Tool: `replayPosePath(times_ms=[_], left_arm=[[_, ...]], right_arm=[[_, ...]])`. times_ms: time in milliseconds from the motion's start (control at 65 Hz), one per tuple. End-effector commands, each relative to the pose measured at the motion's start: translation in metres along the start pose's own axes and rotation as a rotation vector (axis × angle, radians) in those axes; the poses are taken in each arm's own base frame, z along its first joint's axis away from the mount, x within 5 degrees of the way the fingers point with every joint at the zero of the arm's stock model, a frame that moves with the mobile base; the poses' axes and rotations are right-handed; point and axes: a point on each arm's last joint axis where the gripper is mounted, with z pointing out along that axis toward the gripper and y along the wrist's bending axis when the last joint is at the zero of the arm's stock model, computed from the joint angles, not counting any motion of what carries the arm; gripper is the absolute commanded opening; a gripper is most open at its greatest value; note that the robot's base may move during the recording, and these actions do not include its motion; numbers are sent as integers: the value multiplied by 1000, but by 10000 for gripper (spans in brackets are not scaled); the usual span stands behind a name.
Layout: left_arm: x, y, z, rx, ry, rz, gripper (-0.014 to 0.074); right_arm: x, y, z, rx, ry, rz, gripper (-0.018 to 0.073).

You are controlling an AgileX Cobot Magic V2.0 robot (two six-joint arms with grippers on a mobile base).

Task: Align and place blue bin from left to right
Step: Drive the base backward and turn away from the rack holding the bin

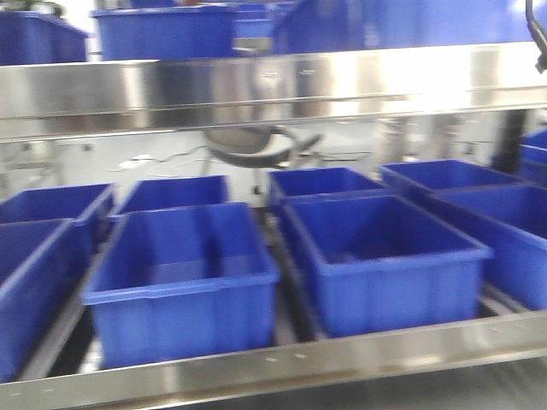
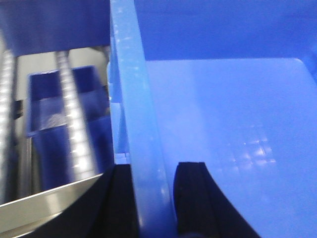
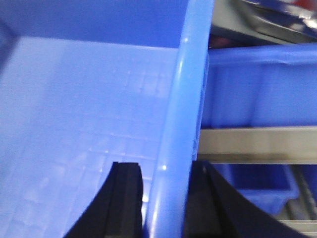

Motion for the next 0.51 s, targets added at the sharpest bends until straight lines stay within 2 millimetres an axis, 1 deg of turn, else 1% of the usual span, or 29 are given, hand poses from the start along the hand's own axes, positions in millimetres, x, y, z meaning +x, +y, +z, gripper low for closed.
replayPosePath(times_ms=[0,492], left_arm=[[-15,-6,-18,50,-128,-10,-111],[-15,-6,-18,50,-128,-10,-111]], right_arm=[[-14,3,-15,-31,-131,-9,-61],[-14,3,-15,-31,-131,-9,-61]])
